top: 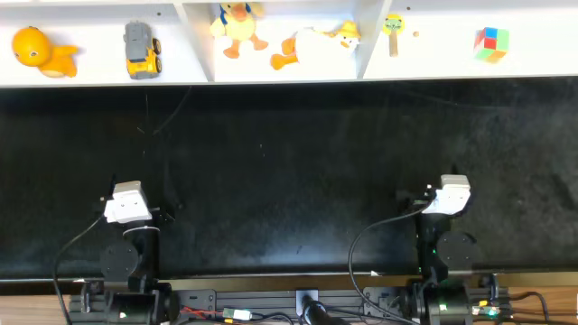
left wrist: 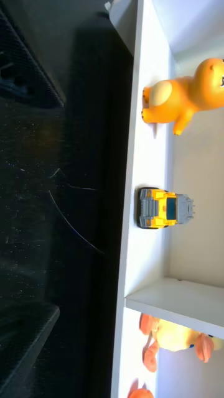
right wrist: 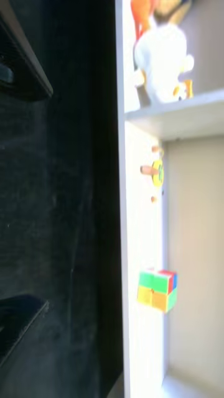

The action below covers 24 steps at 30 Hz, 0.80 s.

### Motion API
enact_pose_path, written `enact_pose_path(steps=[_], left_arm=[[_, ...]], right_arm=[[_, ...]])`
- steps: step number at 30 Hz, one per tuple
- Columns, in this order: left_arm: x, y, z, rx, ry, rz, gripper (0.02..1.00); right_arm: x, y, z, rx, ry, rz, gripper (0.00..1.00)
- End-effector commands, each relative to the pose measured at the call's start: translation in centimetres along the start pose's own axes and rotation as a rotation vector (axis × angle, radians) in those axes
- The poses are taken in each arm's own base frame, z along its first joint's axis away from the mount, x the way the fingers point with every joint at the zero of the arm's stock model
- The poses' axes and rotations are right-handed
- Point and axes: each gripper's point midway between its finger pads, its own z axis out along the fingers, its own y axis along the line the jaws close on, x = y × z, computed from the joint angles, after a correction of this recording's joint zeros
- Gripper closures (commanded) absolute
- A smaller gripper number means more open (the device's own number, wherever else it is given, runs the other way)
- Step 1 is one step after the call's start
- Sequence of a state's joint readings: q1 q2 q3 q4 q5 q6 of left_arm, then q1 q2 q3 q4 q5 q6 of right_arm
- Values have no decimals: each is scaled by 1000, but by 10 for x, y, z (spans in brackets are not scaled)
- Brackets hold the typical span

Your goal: Store Toys

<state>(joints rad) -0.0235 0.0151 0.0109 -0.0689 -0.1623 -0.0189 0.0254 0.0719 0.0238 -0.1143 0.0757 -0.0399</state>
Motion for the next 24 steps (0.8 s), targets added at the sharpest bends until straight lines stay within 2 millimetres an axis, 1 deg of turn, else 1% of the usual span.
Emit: enact_pose_path(steps=[1,3,4,10,24], left_arm=[[-1,3,-1,-16,-9,21,20],[-1,3,-1,-16,-9,20,20],[-1,3,-1,-16,-9,20,20],[-1,3,-1,-16,-9,20,20],[-1,3,-1,-16,-9,20,20]], right_arm=[[-6,15,-3,-99,-29,5,5],[-14,13,-5,-88,-67,4,5],[-15,11,-5,-79,-70,5,5],[-14,7,-5,-63,-66,6,7],[-14,8,-5,-65,-67,6,5]])
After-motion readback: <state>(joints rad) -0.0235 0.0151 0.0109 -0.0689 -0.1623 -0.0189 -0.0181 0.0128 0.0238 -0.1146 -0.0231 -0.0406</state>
